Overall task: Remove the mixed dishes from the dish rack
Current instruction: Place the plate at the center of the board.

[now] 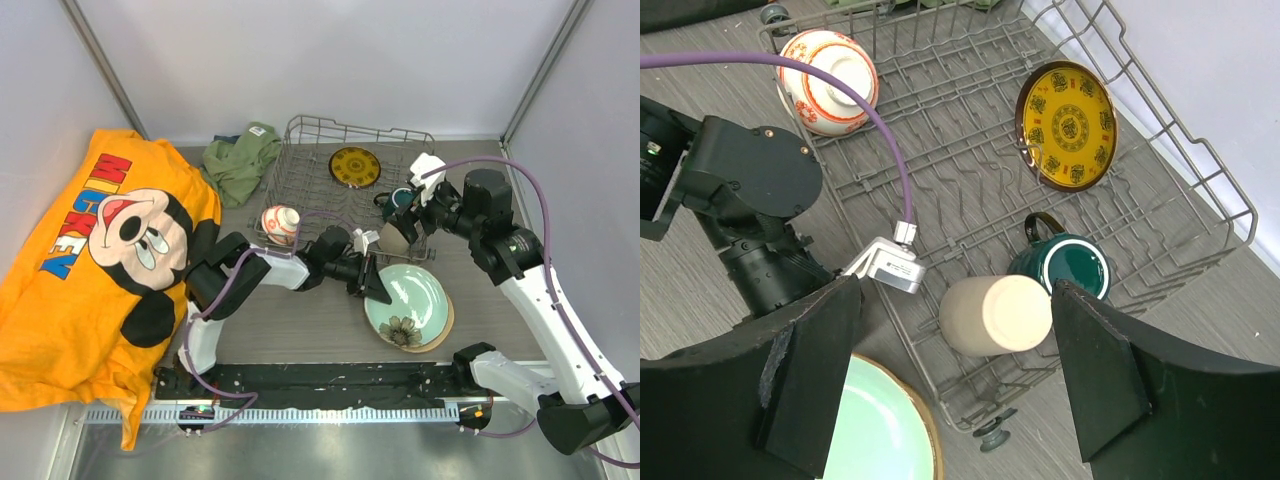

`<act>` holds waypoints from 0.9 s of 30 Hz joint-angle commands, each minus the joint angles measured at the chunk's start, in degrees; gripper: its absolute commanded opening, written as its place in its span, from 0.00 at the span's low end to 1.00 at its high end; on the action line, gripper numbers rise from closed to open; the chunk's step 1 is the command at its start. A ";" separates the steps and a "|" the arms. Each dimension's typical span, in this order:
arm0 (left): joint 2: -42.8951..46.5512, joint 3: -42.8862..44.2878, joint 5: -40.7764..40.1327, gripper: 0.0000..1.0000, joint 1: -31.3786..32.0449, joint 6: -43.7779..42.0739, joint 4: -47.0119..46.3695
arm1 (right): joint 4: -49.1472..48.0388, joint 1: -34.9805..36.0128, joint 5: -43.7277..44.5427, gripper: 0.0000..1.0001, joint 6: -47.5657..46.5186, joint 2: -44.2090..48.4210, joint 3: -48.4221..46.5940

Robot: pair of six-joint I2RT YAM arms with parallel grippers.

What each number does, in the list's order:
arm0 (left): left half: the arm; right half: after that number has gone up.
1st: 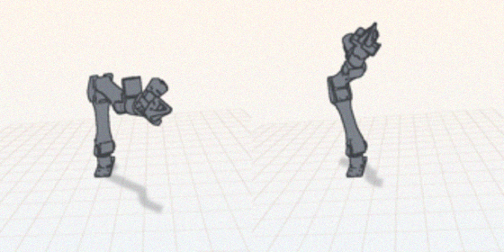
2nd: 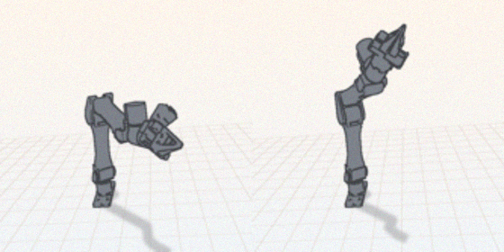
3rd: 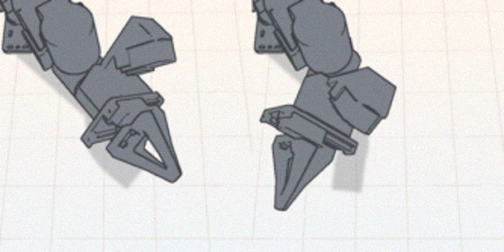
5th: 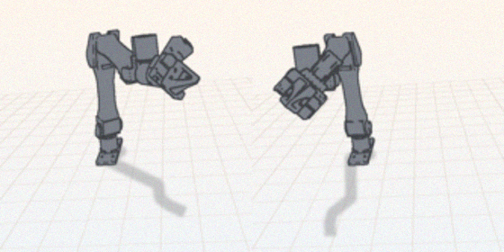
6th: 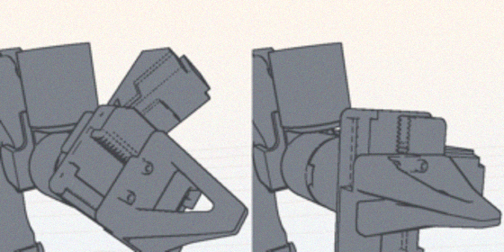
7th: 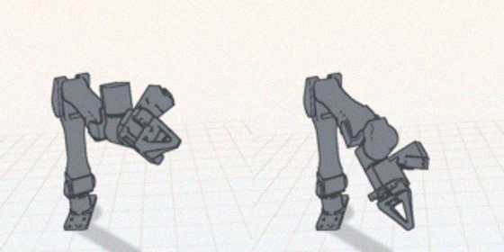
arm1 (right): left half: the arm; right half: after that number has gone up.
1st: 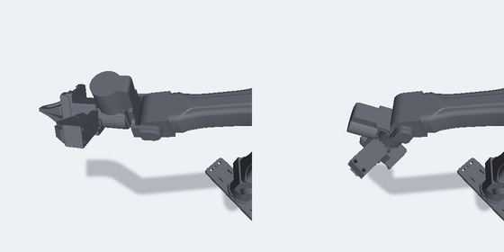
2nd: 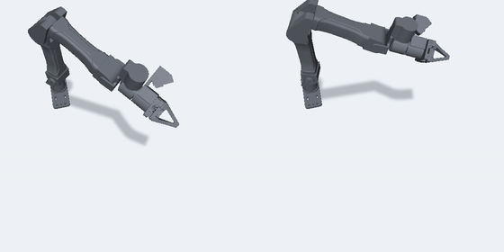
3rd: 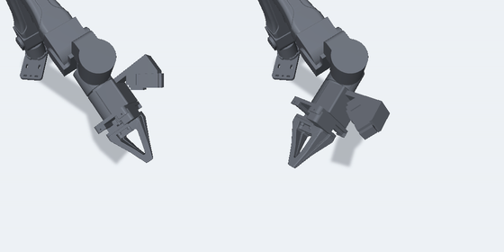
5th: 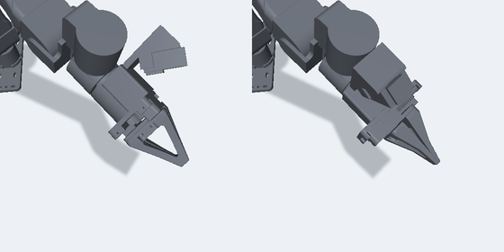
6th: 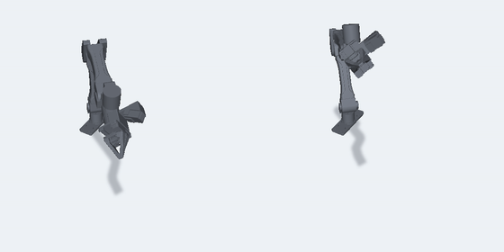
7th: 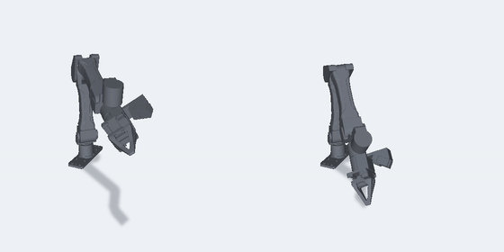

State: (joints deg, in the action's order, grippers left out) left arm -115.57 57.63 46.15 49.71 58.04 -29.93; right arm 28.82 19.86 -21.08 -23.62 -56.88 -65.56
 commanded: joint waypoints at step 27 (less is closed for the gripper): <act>-4.14 9.35 1.40 0.26 1.26 -4.08 4.09 | -1.22 0.01 0.43 0.81 -1.87 2.83 2.37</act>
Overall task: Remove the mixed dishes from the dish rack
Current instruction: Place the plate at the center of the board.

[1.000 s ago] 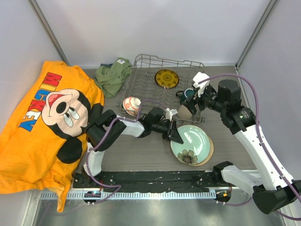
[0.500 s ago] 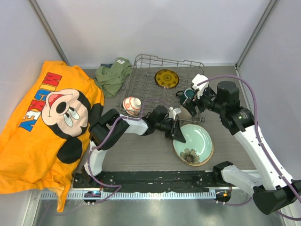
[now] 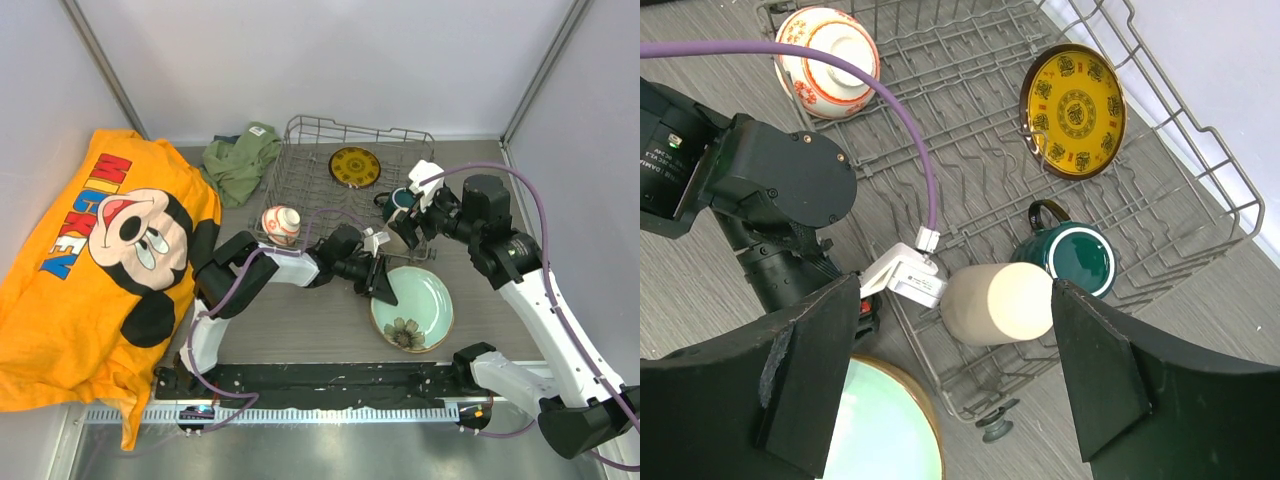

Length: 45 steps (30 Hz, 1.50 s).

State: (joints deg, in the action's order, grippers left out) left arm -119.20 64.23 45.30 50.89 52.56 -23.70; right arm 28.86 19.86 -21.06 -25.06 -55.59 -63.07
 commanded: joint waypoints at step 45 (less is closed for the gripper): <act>6.34 4.85 -12.59 0.58 0.96 -16.25 22.12 | -1.00 -0.08 -1.00 0.81 -0.25 2.51 2.60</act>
State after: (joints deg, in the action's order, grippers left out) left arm -115.42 67.57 38.76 51.62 41.08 -7.81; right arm 28.99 19.86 -21.32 -25.34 -54.59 -60.77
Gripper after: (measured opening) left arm 0.574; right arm 0.812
